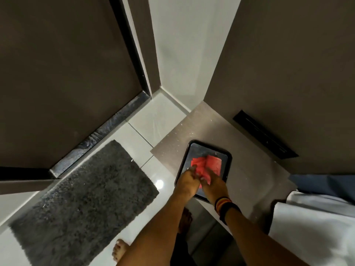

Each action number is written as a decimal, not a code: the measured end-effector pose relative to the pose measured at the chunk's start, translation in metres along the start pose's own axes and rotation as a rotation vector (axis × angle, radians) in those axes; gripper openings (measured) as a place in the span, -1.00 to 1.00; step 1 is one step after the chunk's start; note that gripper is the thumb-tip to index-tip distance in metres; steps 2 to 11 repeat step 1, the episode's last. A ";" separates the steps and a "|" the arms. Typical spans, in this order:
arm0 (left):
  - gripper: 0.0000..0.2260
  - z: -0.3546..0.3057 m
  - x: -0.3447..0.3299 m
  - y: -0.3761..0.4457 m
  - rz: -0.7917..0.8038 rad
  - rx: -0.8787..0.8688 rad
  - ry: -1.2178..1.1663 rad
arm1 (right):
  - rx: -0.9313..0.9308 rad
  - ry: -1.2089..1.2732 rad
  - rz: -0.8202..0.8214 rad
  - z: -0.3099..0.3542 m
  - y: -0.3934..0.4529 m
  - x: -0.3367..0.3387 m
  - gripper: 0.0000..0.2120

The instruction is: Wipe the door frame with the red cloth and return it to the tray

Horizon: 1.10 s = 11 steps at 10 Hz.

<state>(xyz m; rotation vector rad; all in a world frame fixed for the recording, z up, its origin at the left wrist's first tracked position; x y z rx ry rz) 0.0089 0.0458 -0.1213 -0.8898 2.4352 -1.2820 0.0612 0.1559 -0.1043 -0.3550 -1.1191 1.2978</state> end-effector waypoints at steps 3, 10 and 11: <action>-0.73 -0.011 0.018 -0.017 -0.093 -0.099 0.285 | 0.059 -0.027 0.069 -0.002 -0.010 -0.018 -0.52; -0.73 -0.011 0.018 -0.017 -0.093 -0.099 0.285 | 0.059 -0.027 0.069 -0.002 -0.010 -0.018 -0.52; -0.73 -0.011 0.018 -0.017 -0.093 -0.099 0.285 | 0.059 -0.027 0.069 -0.002 -0.010 -0.018 -0.52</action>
Point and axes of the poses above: each hand's wrist, its own y-axis towards the middle knuckle, its own x-axis out of the back of the hand, z = x × y, the point moved 10 cm from there along y, towards the middle knuckle, and after that the axes turned 10 degrees about z, right-handed, at the moved point
